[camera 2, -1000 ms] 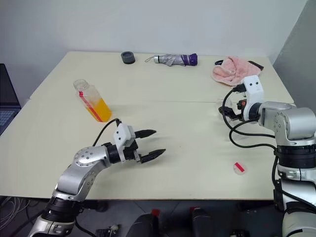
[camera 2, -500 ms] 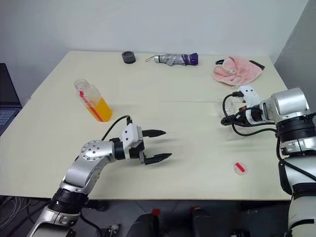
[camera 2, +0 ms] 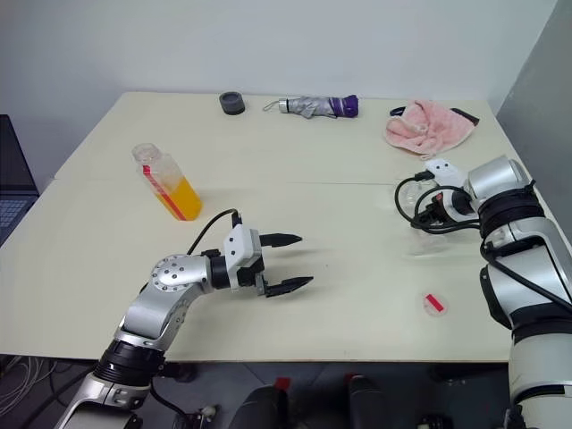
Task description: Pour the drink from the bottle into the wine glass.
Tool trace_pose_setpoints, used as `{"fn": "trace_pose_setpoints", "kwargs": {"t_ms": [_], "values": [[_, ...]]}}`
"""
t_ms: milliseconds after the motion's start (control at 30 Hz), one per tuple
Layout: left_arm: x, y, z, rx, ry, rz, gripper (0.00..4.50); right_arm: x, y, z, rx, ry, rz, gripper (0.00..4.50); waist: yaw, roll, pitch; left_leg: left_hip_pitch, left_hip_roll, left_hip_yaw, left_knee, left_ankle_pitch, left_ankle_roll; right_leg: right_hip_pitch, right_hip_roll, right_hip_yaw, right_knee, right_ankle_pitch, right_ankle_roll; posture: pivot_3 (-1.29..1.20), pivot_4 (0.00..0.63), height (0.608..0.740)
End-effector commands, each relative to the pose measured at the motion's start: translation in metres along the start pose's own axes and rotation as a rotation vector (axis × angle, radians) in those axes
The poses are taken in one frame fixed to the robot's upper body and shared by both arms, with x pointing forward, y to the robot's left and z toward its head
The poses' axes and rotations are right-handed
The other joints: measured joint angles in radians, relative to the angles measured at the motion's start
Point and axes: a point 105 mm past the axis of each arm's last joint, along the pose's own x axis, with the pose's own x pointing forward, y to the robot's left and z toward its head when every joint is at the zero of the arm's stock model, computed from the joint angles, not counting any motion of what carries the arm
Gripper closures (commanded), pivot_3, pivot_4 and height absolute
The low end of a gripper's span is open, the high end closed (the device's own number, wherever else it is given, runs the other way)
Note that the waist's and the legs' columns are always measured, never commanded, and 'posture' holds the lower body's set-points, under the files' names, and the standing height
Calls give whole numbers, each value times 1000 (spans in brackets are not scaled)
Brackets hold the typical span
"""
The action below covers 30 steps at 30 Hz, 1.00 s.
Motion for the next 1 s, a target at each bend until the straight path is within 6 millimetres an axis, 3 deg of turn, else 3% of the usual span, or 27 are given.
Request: {"fn": "trace_pose_setpoints", "kwargs": {"t_ms": [33,167,333,533,667,767,933,1000], "values": [[1,2,7,39,-21,12,0,-8,-2,7,-46,-5,-1,3095,1,0,0,0,0,0,0,0,0,0,0,0,0,0,0,0,150,740],[0,2,6,43,-18,17,0,-6,0,5,-75,21,15,4352,1,0,0,0,0,0,0,0,0,0,-1,0,0,0,0,0,150,740],[0,2,6,48,-13,19,0,-5,0,10,-163,11,7,4354,0,0,0,0,0,0,0,0,0,0,0,0,0,0,0,0,150,740],[-6,8,3,34,-3,61,0,-10,5,44,-371,-144,-84,4354,-3,1,1,0,0,0,0,0,0,-1,0,0,1,0,0,0,150,740],[-14,16,-1,15,8,133,0,-10,26,67,-549,-329,-144,4354,-3,1,1,-1,1,0,0,0,0,-1,-1,0,1,0,0,0,150,740],[-23,24,-3,11,21,206,0,-12,50,81,-813,-538,-263,4354,-1,1,1,-1,2,-1,0,0,0,-1,-1,0,1,0,0,0,150,740],[-40,41,-5,-4,41,316,0,-14,92,90,-1007,-785,-370,4354,-1,1,1,-1,2,0,0,0,0,-1,-2,0,1,0,0,0,150,740],[-46,46,-6,-16,45,347,0,-13,105,96,-973,-891,-396,4354,-1,1,1,-1,2,0,0,0,0,-1,-2,0,1,0,0,0,150,740]]}}
